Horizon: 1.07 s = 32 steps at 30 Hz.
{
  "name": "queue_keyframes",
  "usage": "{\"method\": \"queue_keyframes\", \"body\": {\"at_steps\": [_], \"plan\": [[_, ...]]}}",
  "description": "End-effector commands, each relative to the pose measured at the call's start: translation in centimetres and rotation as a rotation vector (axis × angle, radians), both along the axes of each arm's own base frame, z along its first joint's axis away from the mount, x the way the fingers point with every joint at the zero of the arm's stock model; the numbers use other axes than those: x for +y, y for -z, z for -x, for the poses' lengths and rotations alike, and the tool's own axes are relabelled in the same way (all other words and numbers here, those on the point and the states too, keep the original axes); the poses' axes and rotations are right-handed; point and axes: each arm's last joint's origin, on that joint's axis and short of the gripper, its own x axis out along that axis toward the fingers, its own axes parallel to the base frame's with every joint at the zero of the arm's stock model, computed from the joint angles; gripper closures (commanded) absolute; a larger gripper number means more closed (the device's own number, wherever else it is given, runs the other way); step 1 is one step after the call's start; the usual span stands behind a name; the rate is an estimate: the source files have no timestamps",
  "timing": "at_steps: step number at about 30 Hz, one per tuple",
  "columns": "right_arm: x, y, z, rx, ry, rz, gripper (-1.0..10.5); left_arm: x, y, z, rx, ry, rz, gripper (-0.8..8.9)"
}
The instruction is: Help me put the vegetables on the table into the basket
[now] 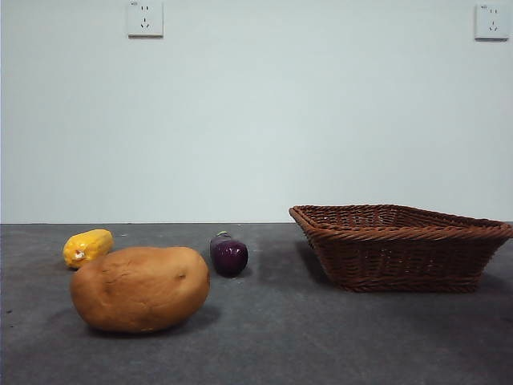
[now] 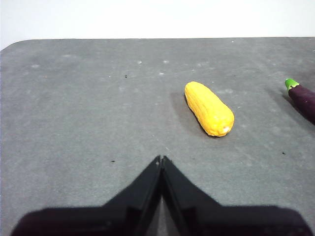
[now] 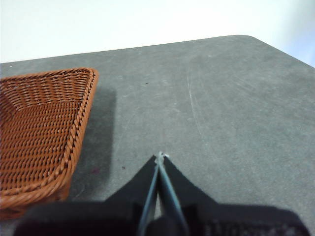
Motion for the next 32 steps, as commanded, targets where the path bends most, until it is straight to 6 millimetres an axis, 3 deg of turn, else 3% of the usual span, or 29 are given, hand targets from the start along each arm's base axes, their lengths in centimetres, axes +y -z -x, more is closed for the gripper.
{"method": "queue_keyframes", "body": {"at_steps": [1,10,14,24,32], "plan": [[0.0,0.3,0.0,-0.005,-0.002,-0.079,9.5,0.0,0.3,0.0,0.003,0.002,-0.014,8.15],[0.2,0.3,-0.1,-0.011,-0.022,-0.203,9.5,0.0,0.2,0.0,-0.002,0.001,-0.008,8.17],[0.3,-0.4,0.1,-0.021,-0.055,-0.232,9.5,0.0,-0.9,0.1,-0.030,-0.006,0.034,8.17],[0.3,-5.3,0.7,-0.040,-0.051,-0.313,9.5,-0.5,-6.2,0.8,-0.151,0.127,0.119,8.19],[0.5,-9.8,-0.1,0.051,-0.110,-0.341,9.5,-0.7,-9.6,0.4,-0.107,0.210,0.194,8.19]]}}
